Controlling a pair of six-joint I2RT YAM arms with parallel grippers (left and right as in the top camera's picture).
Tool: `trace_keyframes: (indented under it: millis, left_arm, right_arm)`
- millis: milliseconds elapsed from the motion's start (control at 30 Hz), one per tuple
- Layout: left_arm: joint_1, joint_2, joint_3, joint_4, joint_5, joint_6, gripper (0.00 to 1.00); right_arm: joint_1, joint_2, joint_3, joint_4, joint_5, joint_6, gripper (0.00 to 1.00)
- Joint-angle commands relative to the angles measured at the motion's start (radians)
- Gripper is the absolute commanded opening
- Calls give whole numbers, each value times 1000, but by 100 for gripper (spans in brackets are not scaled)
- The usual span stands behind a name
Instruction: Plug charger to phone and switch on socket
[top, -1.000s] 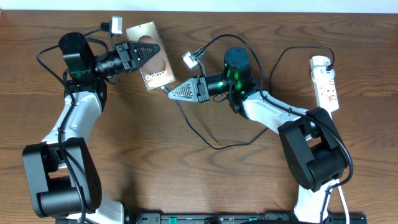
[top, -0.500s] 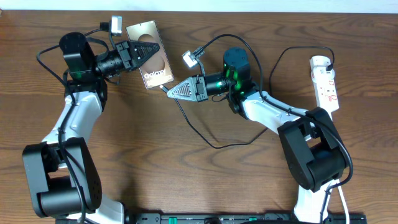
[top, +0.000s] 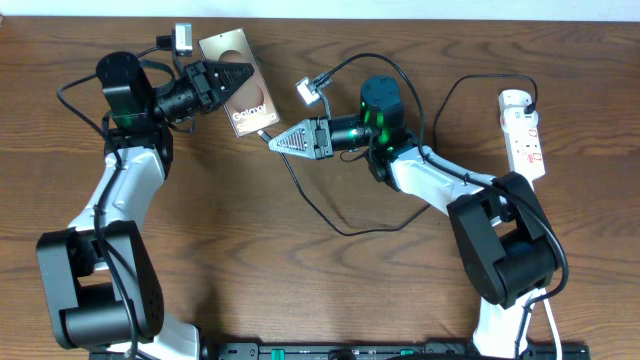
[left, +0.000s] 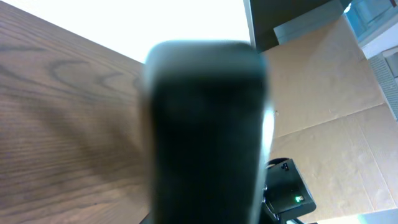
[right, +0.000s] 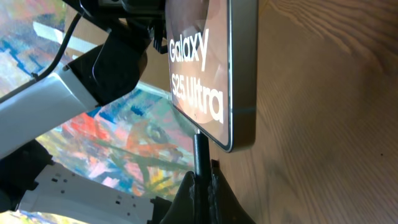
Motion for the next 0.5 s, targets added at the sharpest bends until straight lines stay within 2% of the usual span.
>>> trace_keyframes:
  millis: [0, 467]
  left_arm:
    - [-28, 0, 10, 29, 47, -20, 7]
    - [-29, 0, 10, 61, -21, -41, 7]
  right_arm:
    - [-12, 4, 15, 9, 130, 33, 1]
    - [-18, 4, 15, 60, 195, 90, 1]
